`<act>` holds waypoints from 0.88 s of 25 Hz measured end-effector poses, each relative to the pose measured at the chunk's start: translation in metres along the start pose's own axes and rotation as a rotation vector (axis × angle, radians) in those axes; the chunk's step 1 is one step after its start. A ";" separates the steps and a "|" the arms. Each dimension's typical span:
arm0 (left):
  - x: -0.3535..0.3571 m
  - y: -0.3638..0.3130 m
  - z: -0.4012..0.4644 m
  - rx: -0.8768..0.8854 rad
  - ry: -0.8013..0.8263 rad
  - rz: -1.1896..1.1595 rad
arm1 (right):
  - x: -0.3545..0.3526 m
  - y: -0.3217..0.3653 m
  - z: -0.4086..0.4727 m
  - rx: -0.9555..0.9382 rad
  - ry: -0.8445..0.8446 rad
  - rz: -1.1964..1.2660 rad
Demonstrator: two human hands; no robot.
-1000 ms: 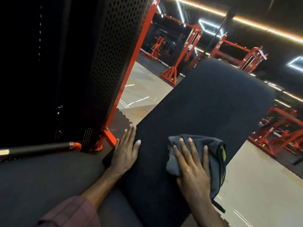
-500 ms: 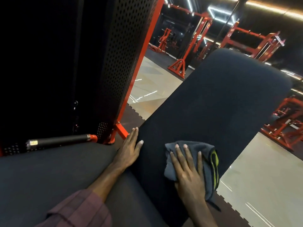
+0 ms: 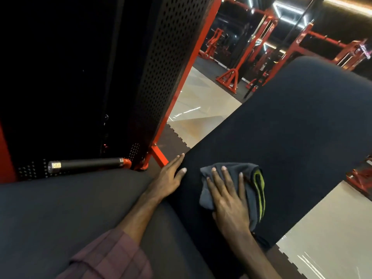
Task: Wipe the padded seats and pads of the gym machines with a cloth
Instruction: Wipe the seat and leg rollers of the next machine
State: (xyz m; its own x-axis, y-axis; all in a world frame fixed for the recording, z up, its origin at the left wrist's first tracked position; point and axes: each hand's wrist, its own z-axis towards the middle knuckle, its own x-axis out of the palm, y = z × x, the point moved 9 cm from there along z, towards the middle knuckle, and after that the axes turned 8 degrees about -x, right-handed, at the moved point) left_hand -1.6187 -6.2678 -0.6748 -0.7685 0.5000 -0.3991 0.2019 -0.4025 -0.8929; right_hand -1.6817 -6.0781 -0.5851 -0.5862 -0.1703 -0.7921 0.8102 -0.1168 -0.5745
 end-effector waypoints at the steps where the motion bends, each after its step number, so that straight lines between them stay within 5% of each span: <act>1: -0.004 -0.001 0.003 -0.008 -0.013 -0.020 | 0.007 0.009 0.000 -0.041 0.032 0.002; 4: -0.013 0.001 0.010 -0.036 -0.067 -0.037 | 0.017 0.022 0.054 -0.176 0.080 -0.033; 8: -0.007 0.018 0.012 -0.038 -0.047 0.029 | 0.013 0.005 0.110 -0.120 0.108 -0.054; 16: 0.007 0.012 0.008 -0.032 -0.011 0.132 | 0.018 0.021 -0.107 -0.248 0.047 0.049; 22: 0.009 -0.003 -0.003 -0.141 0.084 0.226 | 0.027 0.031 -0.058 -0.205 0.088 0.065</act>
State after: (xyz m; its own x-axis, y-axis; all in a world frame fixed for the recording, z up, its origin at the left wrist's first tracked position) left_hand -1.6243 -6.2596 -0.6764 -0.6425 0.4743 -0.6019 0.4495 -0.4029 -0.7973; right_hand -1.6726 -6.0299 -0.6361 -0.5386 -0.0841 -0.8384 0.8332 0.0946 -0.5448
